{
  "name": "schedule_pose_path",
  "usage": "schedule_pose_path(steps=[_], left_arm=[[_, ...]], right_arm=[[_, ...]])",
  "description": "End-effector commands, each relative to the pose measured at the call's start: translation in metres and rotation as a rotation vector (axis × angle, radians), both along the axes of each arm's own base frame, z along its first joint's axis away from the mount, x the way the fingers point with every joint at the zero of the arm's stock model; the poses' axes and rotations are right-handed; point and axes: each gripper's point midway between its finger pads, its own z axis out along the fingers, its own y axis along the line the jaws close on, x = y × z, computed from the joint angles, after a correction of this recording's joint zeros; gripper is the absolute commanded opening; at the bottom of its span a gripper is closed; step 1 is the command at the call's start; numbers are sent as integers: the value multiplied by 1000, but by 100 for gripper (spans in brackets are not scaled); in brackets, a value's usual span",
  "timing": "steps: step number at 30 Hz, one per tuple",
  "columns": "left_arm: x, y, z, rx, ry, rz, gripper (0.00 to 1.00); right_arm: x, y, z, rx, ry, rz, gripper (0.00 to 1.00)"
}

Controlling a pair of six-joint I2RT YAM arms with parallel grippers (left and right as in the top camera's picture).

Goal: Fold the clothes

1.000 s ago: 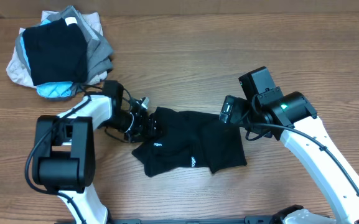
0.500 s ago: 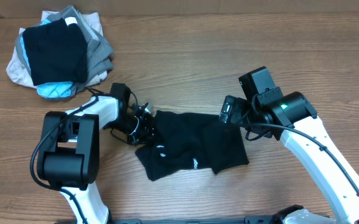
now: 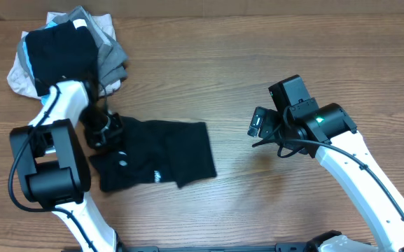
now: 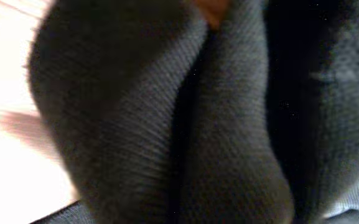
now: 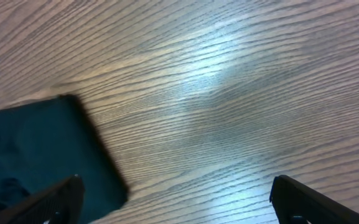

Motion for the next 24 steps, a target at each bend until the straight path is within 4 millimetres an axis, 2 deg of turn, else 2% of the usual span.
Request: schedule_pose_path(steps=[1, 5, 11, 24], left_arm=[[14, 10, 16, 105, -11, -31, 4], [17, 1, 39, 193, 18, -38, 4], [22, -43, 67, 198, -2, -167, 4], [-11, -140, 75, 217, 20, -412, 4]], right_arm=[[5, -2, 4, -11, -25, -3, 100], [6, -2, 4, -10, -27, -3, 100], [5, -2, 3, -13, -20, -3, 100], [3, -3, 2, -18, -10, -3, 100]])
